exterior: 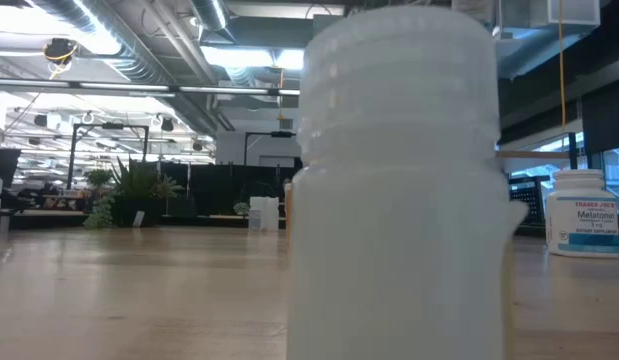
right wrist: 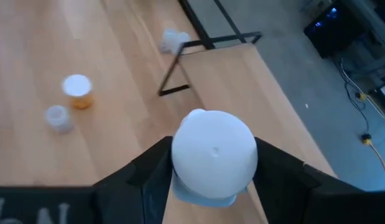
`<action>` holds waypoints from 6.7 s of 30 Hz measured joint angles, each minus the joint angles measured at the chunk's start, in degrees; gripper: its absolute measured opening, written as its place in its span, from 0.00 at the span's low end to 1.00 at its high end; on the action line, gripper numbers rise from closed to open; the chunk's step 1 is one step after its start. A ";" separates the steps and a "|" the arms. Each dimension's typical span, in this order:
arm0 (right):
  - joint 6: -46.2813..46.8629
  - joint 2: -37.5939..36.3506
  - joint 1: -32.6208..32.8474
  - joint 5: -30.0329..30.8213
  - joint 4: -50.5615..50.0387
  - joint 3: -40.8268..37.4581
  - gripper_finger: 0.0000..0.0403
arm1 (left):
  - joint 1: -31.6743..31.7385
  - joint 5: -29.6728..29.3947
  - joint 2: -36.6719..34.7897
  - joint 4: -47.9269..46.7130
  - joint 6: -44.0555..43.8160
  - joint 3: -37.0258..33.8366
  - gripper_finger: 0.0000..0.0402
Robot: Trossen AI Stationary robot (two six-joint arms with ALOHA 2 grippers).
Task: Pick and place medicine bottles onto shelf by color
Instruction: Put the left white pill bottle on the shelf, then put the center green transparent pill bottle on the shelf
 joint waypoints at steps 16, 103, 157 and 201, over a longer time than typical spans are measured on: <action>-27.76 -6.02 -27.00 -19.08 9.36 -4.83 0.49 | 10.79 0.33 0.00 0.01 7.51 0.00 0.81; -69.28 28.27 -59.95 -55.63 41.54 3.82 0.50 | 21.84 5.77 -0.02 -0.51 14.31 0.00 0.81; -68.92 13.04 -43.27 -51.16 28.47 4.10 0.47 | 20.33 6.84 -1.36 -0.59 10.68 0.05 0.81; -33.46 9.88 -3.78 -39.10 30.80 -10.08 0.52 | -0.20 7.45 -2.73 -0.49 1.35 0.00 0.81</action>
